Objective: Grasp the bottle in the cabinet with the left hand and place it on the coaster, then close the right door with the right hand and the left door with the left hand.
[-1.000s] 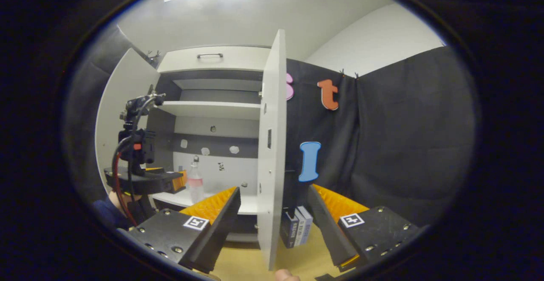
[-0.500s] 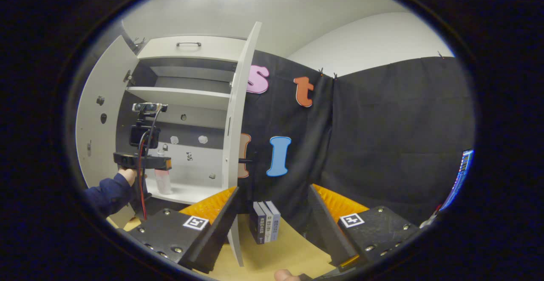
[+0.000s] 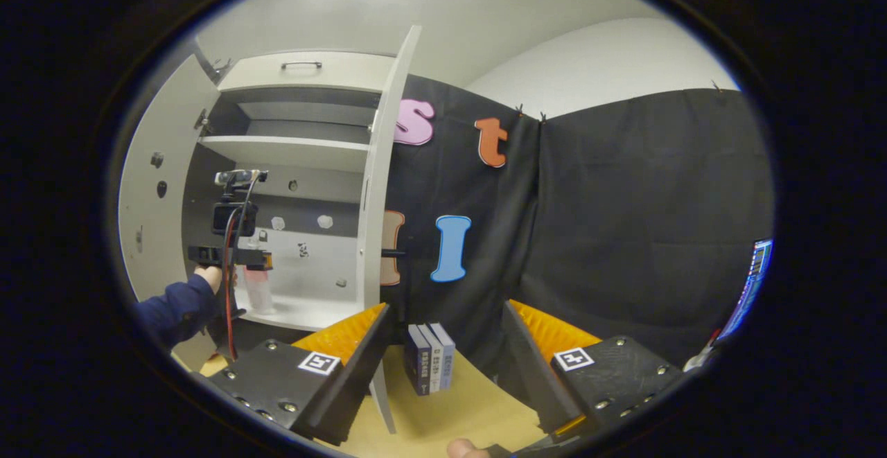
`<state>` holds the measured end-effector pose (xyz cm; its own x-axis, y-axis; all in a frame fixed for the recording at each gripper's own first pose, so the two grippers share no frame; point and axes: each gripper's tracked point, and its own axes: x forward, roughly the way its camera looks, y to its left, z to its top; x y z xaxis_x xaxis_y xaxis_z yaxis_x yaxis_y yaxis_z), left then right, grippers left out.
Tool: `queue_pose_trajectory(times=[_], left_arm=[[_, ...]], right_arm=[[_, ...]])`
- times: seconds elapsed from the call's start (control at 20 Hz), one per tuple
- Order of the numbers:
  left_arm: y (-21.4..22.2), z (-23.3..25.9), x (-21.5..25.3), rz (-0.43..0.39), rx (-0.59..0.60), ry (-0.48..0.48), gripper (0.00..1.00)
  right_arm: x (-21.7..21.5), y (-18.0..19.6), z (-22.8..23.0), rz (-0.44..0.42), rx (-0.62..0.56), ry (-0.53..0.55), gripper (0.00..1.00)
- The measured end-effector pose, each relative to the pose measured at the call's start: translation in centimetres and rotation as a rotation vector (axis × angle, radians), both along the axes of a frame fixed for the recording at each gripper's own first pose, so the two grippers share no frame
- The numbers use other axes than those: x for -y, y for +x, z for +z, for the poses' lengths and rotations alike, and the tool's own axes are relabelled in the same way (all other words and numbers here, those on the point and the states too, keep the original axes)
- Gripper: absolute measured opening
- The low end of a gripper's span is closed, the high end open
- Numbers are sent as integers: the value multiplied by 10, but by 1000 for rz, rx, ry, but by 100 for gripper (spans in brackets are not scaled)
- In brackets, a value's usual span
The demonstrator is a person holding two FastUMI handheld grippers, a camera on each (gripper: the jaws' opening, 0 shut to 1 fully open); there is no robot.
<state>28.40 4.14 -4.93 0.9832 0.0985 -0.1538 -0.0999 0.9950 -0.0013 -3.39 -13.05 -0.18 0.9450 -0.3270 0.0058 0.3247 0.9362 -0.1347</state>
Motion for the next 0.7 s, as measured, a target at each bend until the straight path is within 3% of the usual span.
queue_pose_trajectory(times=[0.4, 0.6, 0.7], left_arm=[[-98, 10, 38, -272, 35, -106, 74], [-150, -23, 45, -359, 0, -175, 74], [-171, -52, 41, -363, -41, -189, 74]], right_arm=[[-2, 3, 4, 80, 12, 2, 96], [-2, -5, 4, 122, 15, -5, 96], [-1, -7, 5, 141, 17, -10, 96]])
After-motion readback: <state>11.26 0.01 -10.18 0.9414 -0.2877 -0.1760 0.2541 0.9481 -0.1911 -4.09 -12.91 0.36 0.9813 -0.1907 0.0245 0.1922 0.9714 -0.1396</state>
